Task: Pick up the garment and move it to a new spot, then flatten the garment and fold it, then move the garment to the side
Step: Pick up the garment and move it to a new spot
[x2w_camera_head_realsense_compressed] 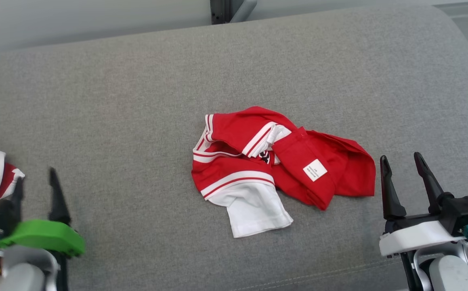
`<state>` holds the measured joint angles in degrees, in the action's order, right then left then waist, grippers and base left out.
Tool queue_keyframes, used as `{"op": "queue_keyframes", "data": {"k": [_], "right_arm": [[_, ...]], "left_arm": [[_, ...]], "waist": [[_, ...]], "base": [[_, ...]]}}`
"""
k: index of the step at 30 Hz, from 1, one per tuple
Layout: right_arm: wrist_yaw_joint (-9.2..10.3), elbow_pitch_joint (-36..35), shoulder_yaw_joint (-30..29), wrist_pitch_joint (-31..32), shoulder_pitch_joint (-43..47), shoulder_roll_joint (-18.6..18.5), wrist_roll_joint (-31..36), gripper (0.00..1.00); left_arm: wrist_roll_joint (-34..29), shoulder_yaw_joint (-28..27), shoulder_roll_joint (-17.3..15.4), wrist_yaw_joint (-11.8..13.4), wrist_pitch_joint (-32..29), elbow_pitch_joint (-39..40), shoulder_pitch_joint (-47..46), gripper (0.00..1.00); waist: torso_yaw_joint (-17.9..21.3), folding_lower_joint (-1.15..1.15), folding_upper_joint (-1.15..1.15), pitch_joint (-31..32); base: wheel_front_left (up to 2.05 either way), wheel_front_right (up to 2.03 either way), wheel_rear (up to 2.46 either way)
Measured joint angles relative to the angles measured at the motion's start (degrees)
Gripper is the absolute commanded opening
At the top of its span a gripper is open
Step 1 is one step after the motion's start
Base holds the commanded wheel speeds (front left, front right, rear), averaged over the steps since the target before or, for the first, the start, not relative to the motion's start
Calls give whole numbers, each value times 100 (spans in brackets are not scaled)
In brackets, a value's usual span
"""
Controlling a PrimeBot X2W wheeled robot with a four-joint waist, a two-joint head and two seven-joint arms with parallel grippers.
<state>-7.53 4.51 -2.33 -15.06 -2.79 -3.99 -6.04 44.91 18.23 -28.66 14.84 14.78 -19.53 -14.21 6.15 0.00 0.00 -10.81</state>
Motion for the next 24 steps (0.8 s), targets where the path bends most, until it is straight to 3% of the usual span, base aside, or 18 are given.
{"op": "queue_keyframes", "data": {"k": [4, 6, 11, 18, 24], "right_arm": [[0, -214, -3, 0, 30, -70, 56, 100], [1, -267, 0, 0, 42, -104, 62, 100], [1, -205, 45, 0, 268, -230, 144, 100], [1, 126, 89, 1, 659, -413, 255, 100], [1, 281, 118, 0, 692, -385, 253, 100]], "left_arm": [[-534, 260, 359, 238, 19, 1120, 732, 100], [-767, 261, 605, 229, 29, 1533, 951, 100], [-1257, 220, 1098, 135, 34, 1589, 1658, 100], [-1995, -636, 1584, -407, 34, 1441, 2212, 100], [-2551, -1192, 1867, -1304, 35, 1351, 2382, 100]], "waist": [[32, 0, 0, 269], [52, 0, 0, 384], [111, 0, 0, 679], [119, 0, 0, 1037], [-58, 0, 0, 1139]], "base": [[0, 0, 0], [0, 0, 0], [0, 0, 0], [0, 0, 0], [0, 0, 0]]}}
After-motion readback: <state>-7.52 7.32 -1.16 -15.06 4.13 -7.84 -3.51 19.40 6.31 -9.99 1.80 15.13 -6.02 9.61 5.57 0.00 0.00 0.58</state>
